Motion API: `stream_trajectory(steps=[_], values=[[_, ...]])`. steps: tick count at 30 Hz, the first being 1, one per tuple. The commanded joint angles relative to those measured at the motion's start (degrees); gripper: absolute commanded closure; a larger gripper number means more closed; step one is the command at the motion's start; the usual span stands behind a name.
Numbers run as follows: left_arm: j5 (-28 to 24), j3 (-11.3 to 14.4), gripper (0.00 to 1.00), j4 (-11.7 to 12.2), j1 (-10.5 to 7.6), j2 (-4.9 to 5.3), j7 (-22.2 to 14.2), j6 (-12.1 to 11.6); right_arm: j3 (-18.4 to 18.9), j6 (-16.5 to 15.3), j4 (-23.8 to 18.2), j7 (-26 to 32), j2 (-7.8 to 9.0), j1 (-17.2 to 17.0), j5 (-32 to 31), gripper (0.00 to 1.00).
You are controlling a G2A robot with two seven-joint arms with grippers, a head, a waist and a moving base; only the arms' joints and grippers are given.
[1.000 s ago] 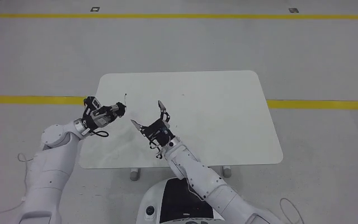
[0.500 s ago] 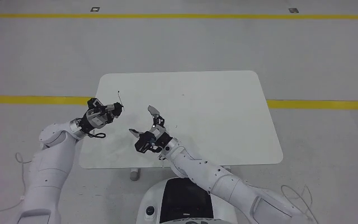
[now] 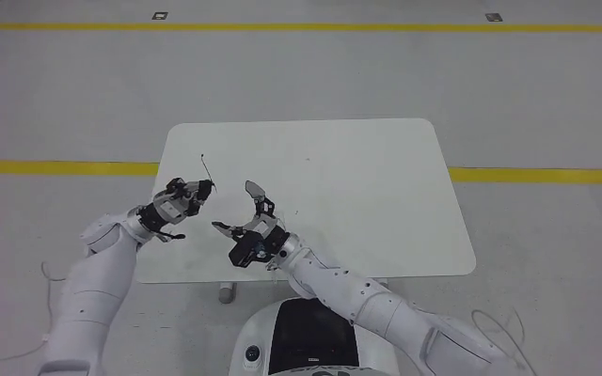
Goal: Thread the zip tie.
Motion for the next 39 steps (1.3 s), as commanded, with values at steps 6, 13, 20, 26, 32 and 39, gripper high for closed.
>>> stream_trajectory(steps=[6, 13, 20, 26, 32, 39], values=[[1.2, 0.2, 1.0, -1.2, 0.28, 0.16, -0.6, -2.1, -1.0, 0.0, 1.3, -0.2, -0.36, 0.8, 0.0, 0.0], [-1.4, 1.2, 1.0, -2.8, 1.24, 0.24, -1.0, 2.7, 0.7, 0.0, 0.4, -1.0, -0.02, 0.5, 0.0, 0.0], [-1.1, 1.4, 1.0, -3.3, 1.76, 0.62, -0.6, 2.1, 1.6, 0.0, 0.7, -2.4, 0.14, 0.7, 0.0, 0.0], [-1.1, 1.4, 1.0, -3.3, 1.76, 0.62, -0.6, 2.1, 1.7, 0.0, 1.1, -3.1, -0.25, 0.4, 0.0, 0.54], [-1.1, 1.4, 1.0, -3.3, 1.76, 0.62, -0.6, 2.1, 1.7, 0.0, 2.1, -3.7, -1.0, 0.2, 0.0, 0.62], [-1.1, 1.4, 1.0, -3.3, 1.76, 0.62, -0.6, 2.1, 1.6, 0.0, 3.7, -3.9, -1.91, 0.6, 0.0, 0.66]])
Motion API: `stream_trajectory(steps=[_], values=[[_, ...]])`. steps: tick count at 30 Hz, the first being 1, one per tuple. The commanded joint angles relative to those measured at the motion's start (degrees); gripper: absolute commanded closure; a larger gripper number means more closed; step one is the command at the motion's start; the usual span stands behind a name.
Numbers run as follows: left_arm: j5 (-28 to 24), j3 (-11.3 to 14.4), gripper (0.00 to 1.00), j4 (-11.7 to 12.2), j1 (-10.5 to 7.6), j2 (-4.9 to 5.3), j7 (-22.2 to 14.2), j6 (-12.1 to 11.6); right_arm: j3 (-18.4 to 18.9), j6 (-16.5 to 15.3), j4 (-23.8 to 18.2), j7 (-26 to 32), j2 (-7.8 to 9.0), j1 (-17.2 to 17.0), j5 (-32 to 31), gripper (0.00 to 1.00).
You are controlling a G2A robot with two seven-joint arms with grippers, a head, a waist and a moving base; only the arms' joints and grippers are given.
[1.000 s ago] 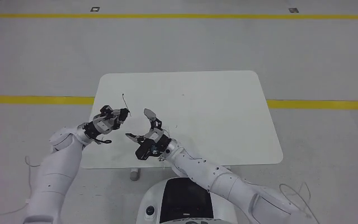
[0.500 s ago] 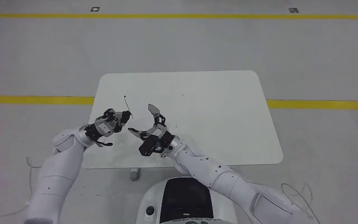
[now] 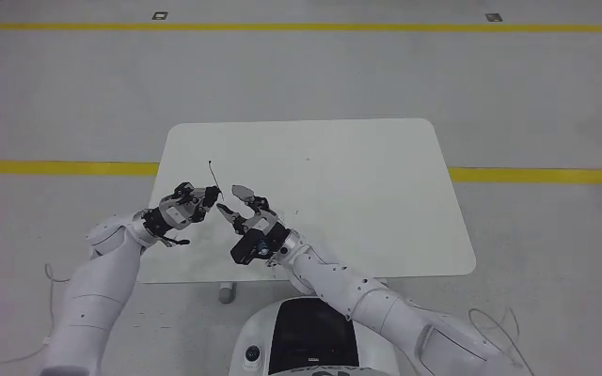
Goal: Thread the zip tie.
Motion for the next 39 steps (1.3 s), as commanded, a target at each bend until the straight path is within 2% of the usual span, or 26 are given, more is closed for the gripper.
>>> stream_trajectory(steps=[1, 22, 31, 37, 39], values=[[0.0, 0.0, 1.0, 0.0, 0.0, 0.0, 0.0, 0.0, -0.1, 0.0, 0.3, 0.0, -0.2, 0.1, 0.0, 0.66], [0.0, 0.0, 1.0, 0.0, 0.0, 0.0, 0.0, 0.0, 1.0, 0.0, 3.8, -2.3, -2.5, 0.4, 0.0, 0.77], [0.0, 0.0, 1.0, 0.0, 0.0, 0.0, 0.0, 0.0, 1.3, 0.0, 4.8, -3.6, -3.04, 0.4, 0.0, 0.85], [0.0, 0.0, 1.0, 0.0, 0.0, 0.0, 0.0, 0.0, 1.5, 0.0, 5.3, -4.1, -3.25, 0.4, 0.0, 0.87], [0.0, 0.0, 1.0, 0.0, 0.0, 0.0, 0.0, 0.0, 1.6, 0.0, 5.4, -4.2, -3.3, 0.4, 0.0, 0.94]])
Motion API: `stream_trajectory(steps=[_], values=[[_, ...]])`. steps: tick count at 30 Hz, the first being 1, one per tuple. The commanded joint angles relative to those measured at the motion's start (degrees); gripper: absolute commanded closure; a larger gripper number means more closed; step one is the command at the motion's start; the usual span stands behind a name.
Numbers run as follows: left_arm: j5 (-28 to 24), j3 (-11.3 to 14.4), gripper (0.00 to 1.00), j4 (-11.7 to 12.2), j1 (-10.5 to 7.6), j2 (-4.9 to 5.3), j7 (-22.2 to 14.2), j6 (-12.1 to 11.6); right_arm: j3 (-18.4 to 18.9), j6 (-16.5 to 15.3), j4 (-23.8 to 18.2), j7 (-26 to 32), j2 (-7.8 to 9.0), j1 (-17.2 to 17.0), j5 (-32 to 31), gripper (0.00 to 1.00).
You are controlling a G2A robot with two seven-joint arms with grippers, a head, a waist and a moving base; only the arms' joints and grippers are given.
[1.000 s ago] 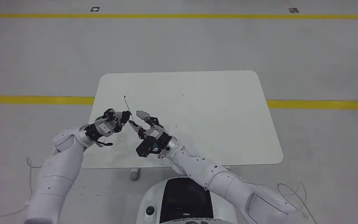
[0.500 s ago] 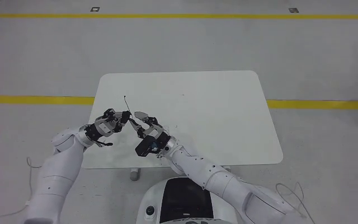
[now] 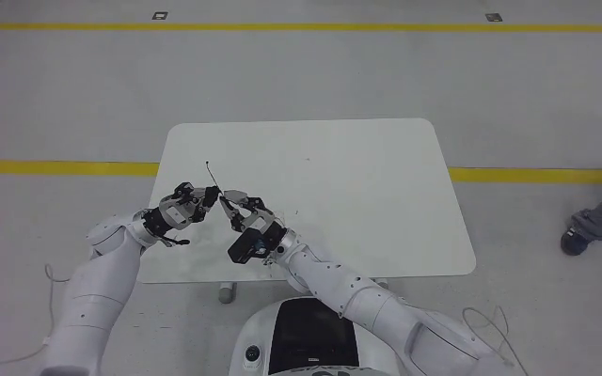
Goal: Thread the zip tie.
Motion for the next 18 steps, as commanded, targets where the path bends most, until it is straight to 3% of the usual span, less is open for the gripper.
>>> stream_trajectory(steps=[1, 18], values=[[0.0, 0.0, 1.0, 0.0, 0.0, 0.0, 0.0, 0.0, 0.1, 0.0, 0.1, 0.0, -0.03, 0.0, 0.0, 0.99], [0.0, 0.0, 1.0, 0.0, 0.0, 0.0, 0.0, 0.0, 1.8, 0.0, 0.3, -0.4, 0.4, -0.4, 0.0, 1.0]])
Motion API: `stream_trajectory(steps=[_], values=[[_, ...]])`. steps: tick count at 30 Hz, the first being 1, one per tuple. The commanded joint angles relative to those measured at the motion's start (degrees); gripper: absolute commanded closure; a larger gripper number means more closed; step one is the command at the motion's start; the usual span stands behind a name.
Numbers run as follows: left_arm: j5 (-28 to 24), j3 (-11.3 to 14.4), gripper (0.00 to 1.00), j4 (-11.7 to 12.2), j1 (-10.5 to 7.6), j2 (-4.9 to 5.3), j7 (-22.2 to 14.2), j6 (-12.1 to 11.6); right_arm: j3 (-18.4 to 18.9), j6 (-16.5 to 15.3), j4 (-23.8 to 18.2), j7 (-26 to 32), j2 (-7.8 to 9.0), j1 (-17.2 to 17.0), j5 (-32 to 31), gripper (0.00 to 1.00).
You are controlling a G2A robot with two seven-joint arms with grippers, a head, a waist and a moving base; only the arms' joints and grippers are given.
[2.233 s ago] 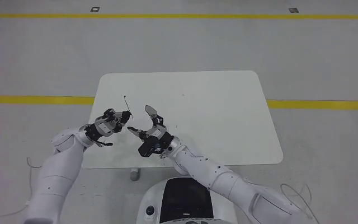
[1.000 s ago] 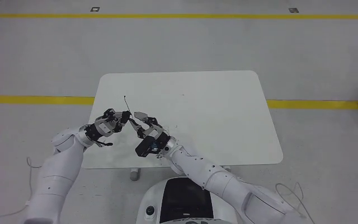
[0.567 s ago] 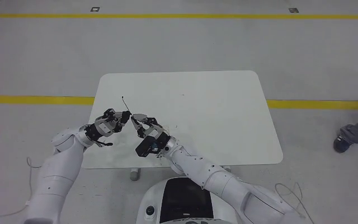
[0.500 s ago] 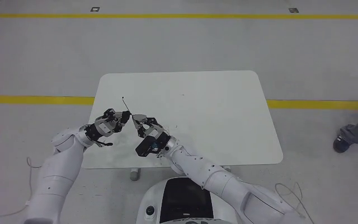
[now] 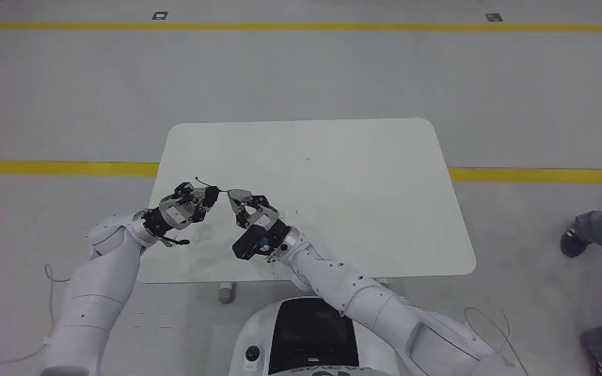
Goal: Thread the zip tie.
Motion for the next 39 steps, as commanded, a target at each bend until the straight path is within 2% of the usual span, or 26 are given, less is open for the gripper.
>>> stream_trajectory(steps=[1, 39], values=[[0.0, 0.0, 1.0, 0.0, 0.0, 0.0, 0.0, 0.0, 0.3, 0.0, -0.1, 0.0, 0.12, -0.1, 0.0, 1.0], [0.0, 0.0, 1.0, 0.0, 0.0, 0.0, 0.0, 0.0, 3.9, 0.0, -2.8, 0.7, 2.89, -2.1, 0.0, 1.0]])
